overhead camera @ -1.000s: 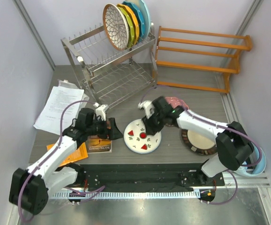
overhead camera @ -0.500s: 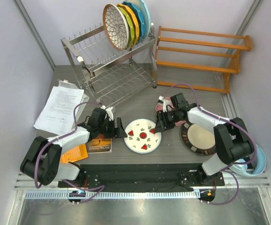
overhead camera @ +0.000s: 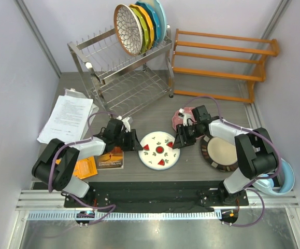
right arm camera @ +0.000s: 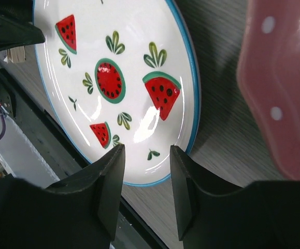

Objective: Load the plates into the dish rack

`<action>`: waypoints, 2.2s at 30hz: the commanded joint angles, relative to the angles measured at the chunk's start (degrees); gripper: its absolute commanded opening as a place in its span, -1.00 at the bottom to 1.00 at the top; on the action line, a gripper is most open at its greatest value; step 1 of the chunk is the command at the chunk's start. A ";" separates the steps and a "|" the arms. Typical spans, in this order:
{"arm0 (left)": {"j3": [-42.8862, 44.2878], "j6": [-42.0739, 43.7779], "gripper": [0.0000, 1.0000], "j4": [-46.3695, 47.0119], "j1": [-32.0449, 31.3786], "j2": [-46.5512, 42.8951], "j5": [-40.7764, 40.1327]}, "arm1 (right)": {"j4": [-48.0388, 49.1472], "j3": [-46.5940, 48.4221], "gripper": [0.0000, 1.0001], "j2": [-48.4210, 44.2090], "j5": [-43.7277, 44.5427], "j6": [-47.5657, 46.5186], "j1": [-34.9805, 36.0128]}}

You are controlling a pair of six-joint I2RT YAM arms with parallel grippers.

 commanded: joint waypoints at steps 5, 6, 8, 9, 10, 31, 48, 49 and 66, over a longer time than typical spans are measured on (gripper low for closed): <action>0.52 1.68 -0.66 -0.07 -0.49 3.23 -2.06 | -2.35 2.28 -0.09 2.29 2.93 -2.79 -3.12; 0.43 1.85 -0.73 -0.25 -0.49 3.32 -1.89 | -2.70 2.46 -0.08 2.38 3.19 -3.40 -3.29; 0.43 2.11 -0.93 -0.42 -0.49 3.23 -2.15 | -2.79 2.81 -0.09 2.56 3.54 -3.75 -3.56; 0.34 2.38 -0.99 -0.77 -0.49 3.23 -2.24 | -3.31 2.99 -0.09 2.47 3.63 -4.10 -3.65; 0.25 2.73 -1.00 -0.86 -0.49 3.23 -2.50 | -3.67 3.60 -0.08 2.38 4.16 -4.63 -3.99; -2.74 6.69 -1.00 0.28 2.76 -3.19 3.04 | -9.29 8.17 -0.04 10.55 -6.29 -11.13 -5.94; 1.04 4.75 -1.00 3.88 2.67 0.68 4.71 | -16.33 13.88 0.02 20.22 -15.79 -17.47 1.10; 0.96 4.75 -1.00 3.88 2.67 0.60 4.53 | -15.98 14.15 0.02 20.66 -15.88 -17.03 1.19; -0.27 3.70 -1.00 5.20 2.59 -0.81 3.74 | 0.28 12.57 -0.49 21.02 -17.37 0.46 2.07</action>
